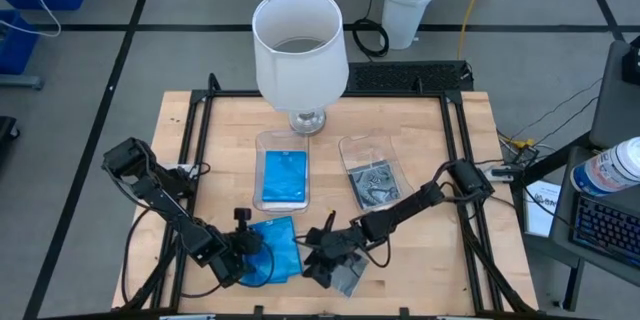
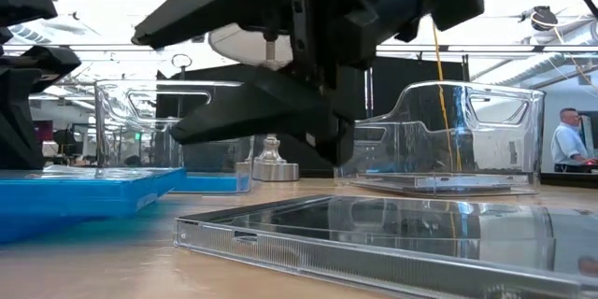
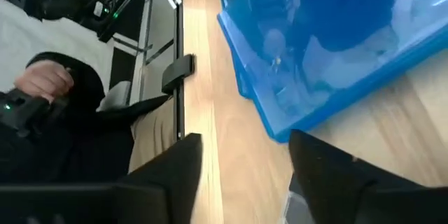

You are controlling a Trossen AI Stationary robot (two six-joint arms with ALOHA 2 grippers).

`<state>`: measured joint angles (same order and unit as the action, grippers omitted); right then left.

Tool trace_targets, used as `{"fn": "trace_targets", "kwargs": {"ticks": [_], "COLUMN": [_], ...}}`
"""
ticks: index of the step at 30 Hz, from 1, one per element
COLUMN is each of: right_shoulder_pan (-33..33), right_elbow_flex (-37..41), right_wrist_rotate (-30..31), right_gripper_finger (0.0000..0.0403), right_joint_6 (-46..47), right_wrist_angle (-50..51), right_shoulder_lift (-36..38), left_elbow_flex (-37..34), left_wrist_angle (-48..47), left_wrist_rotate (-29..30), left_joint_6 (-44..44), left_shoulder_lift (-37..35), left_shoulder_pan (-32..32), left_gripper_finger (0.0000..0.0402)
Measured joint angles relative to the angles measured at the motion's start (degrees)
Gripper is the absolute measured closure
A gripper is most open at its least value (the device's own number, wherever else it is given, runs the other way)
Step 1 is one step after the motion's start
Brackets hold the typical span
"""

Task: Pick & place jewel cases by type
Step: Put the blue CD case into the left transparent bin

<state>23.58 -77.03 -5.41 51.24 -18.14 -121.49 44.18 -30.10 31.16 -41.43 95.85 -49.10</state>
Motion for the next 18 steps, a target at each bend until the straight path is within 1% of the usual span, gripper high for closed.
{"fn": "trace_targets", "kwargs": {"ticks": [3, 6, 9, 12, 15, 18], "right_shoulder_pan": [-0.4, -0.7, -1.0, -1.1, -1.2, -1.4], "right_elbow_flex": [-0.3, -2.7, -5.4, -5.9, -5.9, -5.9], "right_wrist_rotate": [0.6, 2.2, 3.9, 4.1, 4.1, 3.9], "right_gripper_finger": [0.0170, 0.0167, 0.0173, 0.0175, 0.0176, 0.0176], "right_joint_6": [0.1, -1.3, -2.8, -2.8, -2.8, -2.4], "right_wrist_angle": [0.6, 6.9, 13.2, 13.2, 13.0, 12.4], "right_shoulder_lift": [0.0, 0.0, 0.0, 0.0, -0.4, -2.3], "left_elbow_flex": [0.0, 0.0, 0.0, 0.0, 0.0, -0.1], "left_wrist_angle": [0.4, 0.4, 0.4, 0.4, 0.4, 0.5], "left_wrist_rotate": [0.0, 0.0, 0.0, 0.0, 0.2, 0.4], "left_joint_6": [0.5, 0.5, 0.4, 0.5, 0.4, 0.5], "left_shoulder_lift": [0.0, 0.0, 0.0, 0.0, 0.1, 0.1], "left_shoulder_pan": [0.0, 0.0, 0.0, 0.0, 0.0, 0.0], "left_gripper_finger": [0.0397, 0.0389, 0.0390, 0.0397, 0.0391, 0.0388]}}
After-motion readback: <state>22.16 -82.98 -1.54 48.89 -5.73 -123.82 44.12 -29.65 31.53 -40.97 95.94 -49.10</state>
